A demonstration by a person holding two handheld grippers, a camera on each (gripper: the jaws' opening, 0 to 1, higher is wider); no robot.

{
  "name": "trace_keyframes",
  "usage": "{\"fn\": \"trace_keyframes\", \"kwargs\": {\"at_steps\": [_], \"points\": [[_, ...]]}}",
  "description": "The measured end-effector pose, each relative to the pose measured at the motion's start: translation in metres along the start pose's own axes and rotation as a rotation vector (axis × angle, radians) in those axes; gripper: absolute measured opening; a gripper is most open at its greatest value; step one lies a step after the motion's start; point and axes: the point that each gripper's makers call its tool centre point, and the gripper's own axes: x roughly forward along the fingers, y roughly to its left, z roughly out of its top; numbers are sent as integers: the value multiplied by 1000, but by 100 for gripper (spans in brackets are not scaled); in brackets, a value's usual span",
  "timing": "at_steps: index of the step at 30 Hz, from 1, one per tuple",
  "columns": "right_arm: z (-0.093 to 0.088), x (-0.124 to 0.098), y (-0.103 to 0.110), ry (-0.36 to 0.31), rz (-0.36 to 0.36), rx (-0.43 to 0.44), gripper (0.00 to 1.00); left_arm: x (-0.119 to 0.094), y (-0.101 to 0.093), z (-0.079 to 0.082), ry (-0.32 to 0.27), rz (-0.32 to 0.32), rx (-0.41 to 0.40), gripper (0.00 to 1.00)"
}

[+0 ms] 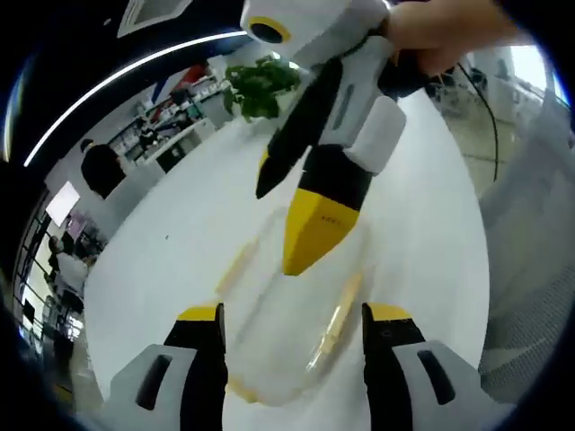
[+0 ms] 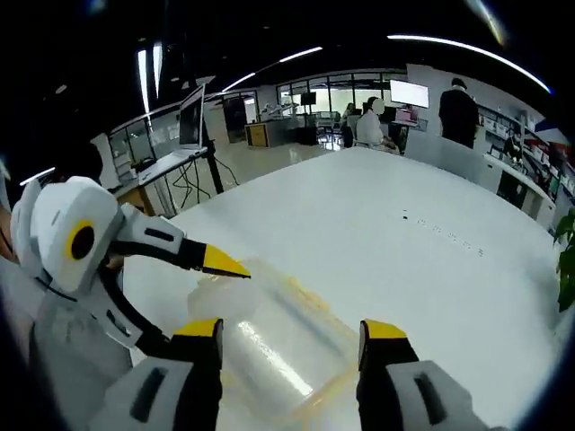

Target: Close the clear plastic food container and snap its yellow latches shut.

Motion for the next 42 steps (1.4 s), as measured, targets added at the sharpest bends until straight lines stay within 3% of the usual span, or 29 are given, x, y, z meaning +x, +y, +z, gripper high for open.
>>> {"fn": "trace_keyframes", "kwargs": {"at_steps": [4, 7, 10, 16, 30, 42], "points": [[-7, -6, 2, -1, -9, -3, 60, -7, 8, -10, 12, 23, -31, 60], [-14, -8, 4, 12, -17, -8, 61, -11, 12, -16, 2, 36, -101, 60], [-18, -10, 2, 16, -30, -13, 62, -13, 14, -22, 11, 44, -110, 59], [-30, -10, 9, 28, -16, 5, 61, -14, 18, -26, -5, 50, -194, 59], [-33, -2, 2, 44, -39, -110, 56, -8, 22, -32, 16, 55, -186, 57], [-21, 9, -18, 28, -61, -105, 54, 5, 41, -28, 15, 62, -179, 57]]}}
